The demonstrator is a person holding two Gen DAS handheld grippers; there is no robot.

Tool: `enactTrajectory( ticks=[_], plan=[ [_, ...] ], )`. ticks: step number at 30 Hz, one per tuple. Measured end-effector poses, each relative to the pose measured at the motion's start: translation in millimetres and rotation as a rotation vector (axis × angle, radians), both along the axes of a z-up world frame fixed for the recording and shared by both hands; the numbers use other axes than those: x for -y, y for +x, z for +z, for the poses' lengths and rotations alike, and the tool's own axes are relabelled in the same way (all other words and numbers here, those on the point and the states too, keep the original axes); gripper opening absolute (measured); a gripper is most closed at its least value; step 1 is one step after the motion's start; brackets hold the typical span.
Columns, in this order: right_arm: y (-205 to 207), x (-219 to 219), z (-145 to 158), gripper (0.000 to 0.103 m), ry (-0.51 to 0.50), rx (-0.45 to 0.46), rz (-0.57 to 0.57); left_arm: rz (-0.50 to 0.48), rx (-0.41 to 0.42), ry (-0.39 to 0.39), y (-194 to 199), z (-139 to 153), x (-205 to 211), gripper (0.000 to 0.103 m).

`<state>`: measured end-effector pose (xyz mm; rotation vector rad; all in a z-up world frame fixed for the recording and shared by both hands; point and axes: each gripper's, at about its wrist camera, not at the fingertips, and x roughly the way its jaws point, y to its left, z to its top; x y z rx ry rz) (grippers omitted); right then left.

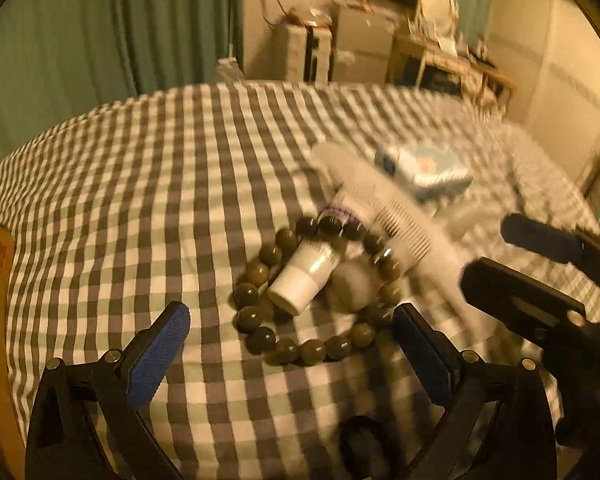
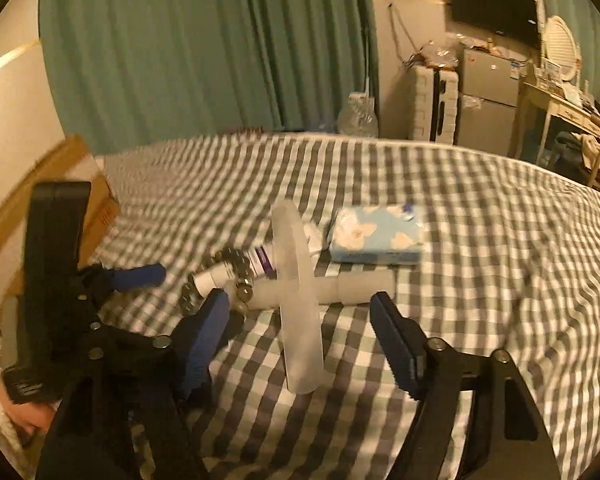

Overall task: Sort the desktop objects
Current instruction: 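Grasp the dark bead bracelet with the left gripper while the right grasps the white comb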

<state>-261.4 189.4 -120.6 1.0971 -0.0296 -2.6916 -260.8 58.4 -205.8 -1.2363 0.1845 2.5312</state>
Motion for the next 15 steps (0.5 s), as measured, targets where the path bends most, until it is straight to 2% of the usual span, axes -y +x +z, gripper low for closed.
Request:
enactTrajectory(
  ticks=[3,6,8,9,10,11,13,15],
  plan=[
    [-11,-1,-14,0.064,-0.036,0.050,-0.014,0.000,-0.001,0.017,0,-1,3,0.102],
    [-20,-1,-22,0.060,-0.020,0.080,-0.022,-0.037,-0.023,0.010,7,-1,-3,0.088],
    [-19,0,-26,0.054,-0.006,0.088,-0.030,-0.076,-0.041,-0.002,12,3,-9,0.062],
    [-19,0,-25,0.049,0.014,0.088,-0.040,-0.106,-0.059,-0.021,18,5,-14,0.055],
    [-17,0,-25,0.037,0.033,0.095,-0.038,-0.125,-0.066,-0.031,20,5,-18,0.044],
    [-15,-1,-25,0.030,0.033,0.104,-0.030,-0.143,-0.075,-0.050,24,6,-21,0.035],
    [-5,-3,-22,0.025,0.025,0.117,-0.023,-0.159,-0.078,-0.056,24,7,-26,0.018],
    [9,-7,-20,0.023,0.018,0.128,-0.036,-0.158,-0.066,-0.040,25,11,-22,0.018]
  ],
)
